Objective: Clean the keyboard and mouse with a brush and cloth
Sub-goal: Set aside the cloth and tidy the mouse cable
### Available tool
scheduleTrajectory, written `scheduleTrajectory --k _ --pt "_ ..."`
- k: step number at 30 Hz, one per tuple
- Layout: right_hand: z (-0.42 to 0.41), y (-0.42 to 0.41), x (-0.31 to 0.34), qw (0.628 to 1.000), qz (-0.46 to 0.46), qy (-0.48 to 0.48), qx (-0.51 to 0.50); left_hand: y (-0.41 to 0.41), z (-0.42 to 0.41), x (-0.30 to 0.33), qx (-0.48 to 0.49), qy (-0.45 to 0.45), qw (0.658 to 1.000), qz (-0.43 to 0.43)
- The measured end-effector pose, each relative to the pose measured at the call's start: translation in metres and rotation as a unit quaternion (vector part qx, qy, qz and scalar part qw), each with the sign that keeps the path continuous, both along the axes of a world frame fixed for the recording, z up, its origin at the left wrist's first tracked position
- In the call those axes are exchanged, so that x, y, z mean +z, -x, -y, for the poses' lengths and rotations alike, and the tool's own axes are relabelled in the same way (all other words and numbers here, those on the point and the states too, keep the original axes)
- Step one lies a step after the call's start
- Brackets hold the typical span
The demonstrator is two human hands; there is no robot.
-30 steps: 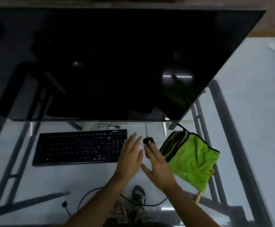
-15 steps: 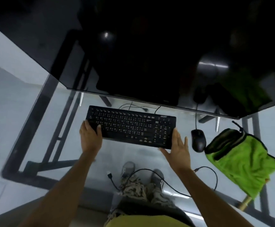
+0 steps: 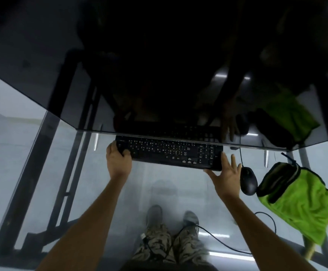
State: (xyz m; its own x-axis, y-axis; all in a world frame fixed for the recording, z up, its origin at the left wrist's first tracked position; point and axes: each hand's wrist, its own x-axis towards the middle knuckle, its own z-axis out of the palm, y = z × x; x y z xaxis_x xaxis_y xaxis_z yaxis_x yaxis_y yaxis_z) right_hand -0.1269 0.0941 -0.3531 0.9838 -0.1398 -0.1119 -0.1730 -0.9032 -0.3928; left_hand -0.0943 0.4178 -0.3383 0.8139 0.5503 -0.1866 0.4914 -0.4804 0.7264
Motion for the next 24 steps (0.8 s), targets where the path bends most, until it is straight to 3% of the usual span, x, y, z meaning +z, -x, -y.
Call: scheduleTrajectory --k 11,15,18,21,24 --pt "0.001 -0.021 -0.006 0.999 0.0 -0.038 0.007 -0.013 -0.015 -0.013 -0.074 -0.02 0.997 0.006" --pt "0.011 -0.014 -0.005 0.999 -0.027 -0.008 0.044 0.012 0.014 -0.022 -0.124 -0.112 0.986 0.021" --pt "0.027 0.008 0.004 0.997 0.037 0.054 0.04 0.039 0.063 -0.02 -0.278 -0.139 0.949 0.051" --pt "0.053 0.037 0.0 0.993 0.101 0.051 -0.033 0.058 0.113 -0.037 -0.46 -0.185 0.867 0.046" --pt "0.072 0.059 -0.008 0.989 0.077 0.007 -0.125 0.071 0.138 -0.052 -0.517 -0.243 0.821 0.019"
